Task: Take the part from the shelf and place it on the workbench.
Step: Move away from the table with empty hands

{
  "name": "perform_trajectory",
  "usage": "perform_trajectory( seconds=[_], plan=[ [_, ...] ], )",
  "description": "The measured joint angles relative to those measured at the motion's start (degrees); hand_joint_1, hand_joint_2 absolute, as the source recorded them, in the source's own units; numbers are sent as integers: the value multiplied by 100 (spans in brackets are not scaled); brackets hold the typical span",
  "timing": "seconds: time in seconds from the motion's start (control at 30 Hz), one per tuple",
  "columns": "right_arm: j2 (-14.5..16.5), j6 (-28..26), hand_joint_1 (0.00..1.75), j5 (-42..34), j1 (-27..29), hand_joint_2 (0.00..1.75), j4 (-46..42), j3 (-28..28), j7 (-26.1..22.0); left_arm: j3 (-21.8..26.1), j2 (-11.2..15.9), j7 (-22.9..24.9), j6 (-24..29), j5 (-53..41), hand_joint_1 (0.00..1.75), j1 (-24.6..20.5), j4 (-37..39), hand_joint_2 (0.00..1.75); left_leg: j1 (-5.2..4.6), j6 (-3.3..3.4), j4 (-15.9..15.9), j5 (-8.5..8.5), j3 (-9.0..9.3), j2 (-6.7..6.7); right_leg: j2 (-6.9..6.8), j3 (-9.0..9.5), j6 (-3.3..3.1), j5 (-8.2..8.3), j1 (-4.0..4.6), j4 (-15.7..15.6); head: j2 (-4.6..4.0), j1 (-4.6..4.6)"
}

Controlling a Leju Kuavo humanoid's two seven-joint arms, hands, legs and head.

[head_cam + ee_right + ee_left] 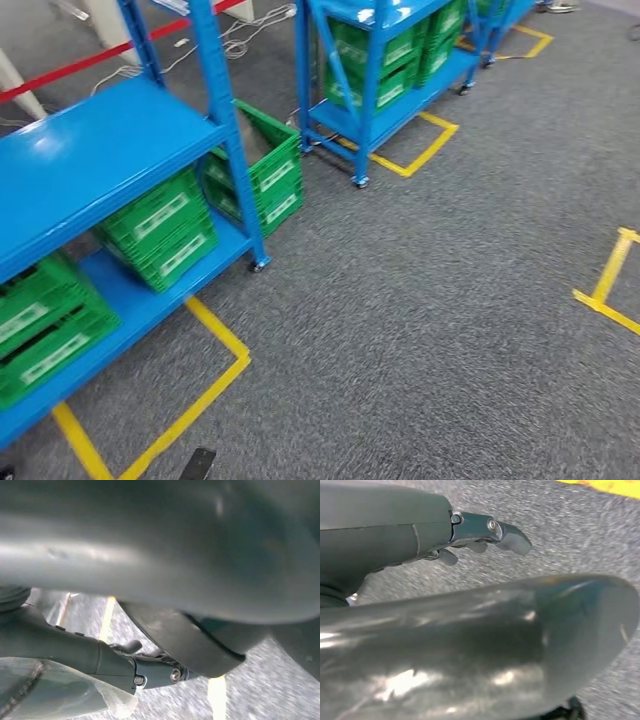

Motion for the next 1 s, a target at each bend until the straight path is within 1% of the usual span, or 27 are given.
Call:
perform_trajectory(
  seconds=[0.03,0.07,0.1,0.13,0.17,0.2,0.23,0.27,0.3,0.37,0.4,0.47,0.5,0.53,0.57,0.6,0.63,0.67,0.7,0.73,0.77,0.8,0.83,0.87,0.9,0.97,1.0],
  plan=[
    [1,3,0,14,3,0,1,0,-29,10,-3,-75,25,29,0,3,0,0,4,14,1,2,-3,-73,104,-203,11,-173,-7,409,0,9],
    [1,10,0,27,6,0,1,0,-40,26,-6,-143,46,57,0,13,0,0,5,22,2,2,-1,-153,152,-389,23,-275,-11,753,0,12],
    [1,19,0,36,6,0,1,0,-33,46,-8,-202,63,85,0,26,0,0,6,22,4,1,4,-235,169,-504,30,-270,-14,926,0,12],
    [0,29,0,45,6,0,1,0,-12,67,-9,-257,70,118,0,42,0,0,9,19,9,-2,10,-324,178,-519,35,-148,-20,879,0,11],
    [-1,43,0,61,5,0,1,1,9,92,-10,-315,62,164,0,54,0,0,15,11,18,-7,18,-412,209,-425,37,70,-29,601,0,10],
    [-5,64,0,88,5,0,1,1,21,126,-3,-379,29,231,0,62,0,0,23,-6,31,-17,20,-496,317,-270,39,303,-48,202,0,13],
    [-11,91,0,121,7,0,4,2,22,170,24,-440,-30,304,0,64,0,0,23,-33,58,-33,12,-576,458,-109,38,461,-66,-181,0,16],
    [-18,121,0,153,5,0,7,2,13,221,65,-497,-104,374,0,65,0,0,24,-68,78,-40,-6,-649,583,24,24,546,-79,-457,0,18],
    [-27,146,0,174,0,0,9,2,6,273,117,-540,-183,419,0,69,0,0,29,-107,91,-43,-28,-710,671,100,2,556,-83,-596,0,20],
    [-40,146,0,183,-16,0,11,2,17,347,218,-600,-306,444,0,97,0,0,47,-181,89,-23,-62,-831,610,153,-70,537,-70,-632,0,15],
    [-47,124,0,171,-21,0,10,2,32,370,260,-620,-354,430,0,116,1,0,50,-211,104,-35,-73,-807,544,164,-107,547,-71,-649,0,13],
    [-66,67,0,101,-23,0,10,-6,89,386,332,-642,-459,347,0,133,2,0,37,-269,377,-217,-195,-535,386,188,-181,557,-79,-684,0,-20],
    [-82,51,0,46,-20,0,11,-19,119,386,358,-641,-518,284,0,135,2,0,34,-294,691,-395,-337,-340,296,199,-210,550,-73,-691,0,-35],
    [-103,39,0,-18,-12,0,11,-42,145,382,381,-635,-577,217,0,134,2,0,38,-316,1091,-589,-523,-209,201,205,-229,537,-64,-693,0,-49],
    [-127,33,0,-82,-3,0,11,-79,162,375,401,-629,-634,152,0,140,2,0,48,-332,1470,-739,-700,-149,103,212,-240,524,-58,-692,0,-49],
    [-151,24,0,-141,5,0,11,-119,170,368,415,-626,-676,92,0,155,3,0,57,-341,1696,-788,-803,-126,16,223,-243,510,-55,-691,0,-49],
    [-170,13,0,-194,10,0,11,-161,176,360,427,-633,-703,42,0,176,3,0,64,-344,1720,-727,-810,-109,-61,238,-242,495,-54,-691,0,-49],
    [-181,1,0,-235,10,0,11,-205,182,353,439,-648,-724,-3,0,196,4,0,67,-337,1499,-558,-697,-80,-131,262,-236,478,-53,-691,0,-50],
    [-186,-9,0,-266,9,0,10,-242,186,345,452,-666,-734,-32,0,209,5,0,62,-316,1113,-338,-502,4,-194,294,-223,456,-50,-691,0,-50],
    [-187,-16,0,-285,9,0,10,-275,186,336,466,-684,-741,-51,0,213,7,0,37,-286,718,-175,-301,161,-254,317,-201,430,-42,-690,0,-50],
    [-187,-20,0,-297,10,0,10,-304,186,326,477,-697,-748,-67,0,207,8,0,6,-249,391,-74,-141,303,-310,340,-169,402,-27,-686,0,-51],
    [-189,-22,0,-303,11,0,10,-323,187,318,485,-706,-752,-75,0,199,8,0,-24,-216,205,-46,-59,414,-371,358,-136,377,-11,-683,0,-50],
    [-190,-23,0,-307,11,0,10,-339,189,311,490,-712,-758,-81,0,196,9,0,-48,-193,150,-74,-43,448,-435,373,-107,358,3,-686,0,-51],
    [-191,-23,0,-311,6,0,9,-355,191,306,495,-717,-763,-85,0,200,10,0,-53,-168,126,-77,-51,387,-507,404,-80,344,11,-694,0,-52],
    [-193,-23,0,-312,-2,0,8,-373,194,303,501,-719,-768,-85,0,215,13,0,-40,-142,105,-66,-47,316,-508,422,-53,319,6,-694,0,-51],
    [-198,-22,0,-315,-7,0,4,-405,198,295,516,-722,-773,-85,0,228,16,0,-2,-77,60,-40,-24,170,-249,340,-3,148,-18,-473,0,-29],
    [-204,-23,0,-316,-3,0,3,-415,201,289,520,-723,-774,-85,0,222,17,0,17,-50,45,-30,-14,94,-58,195,16,-11,-31,-180,0,-15]
  ],
)
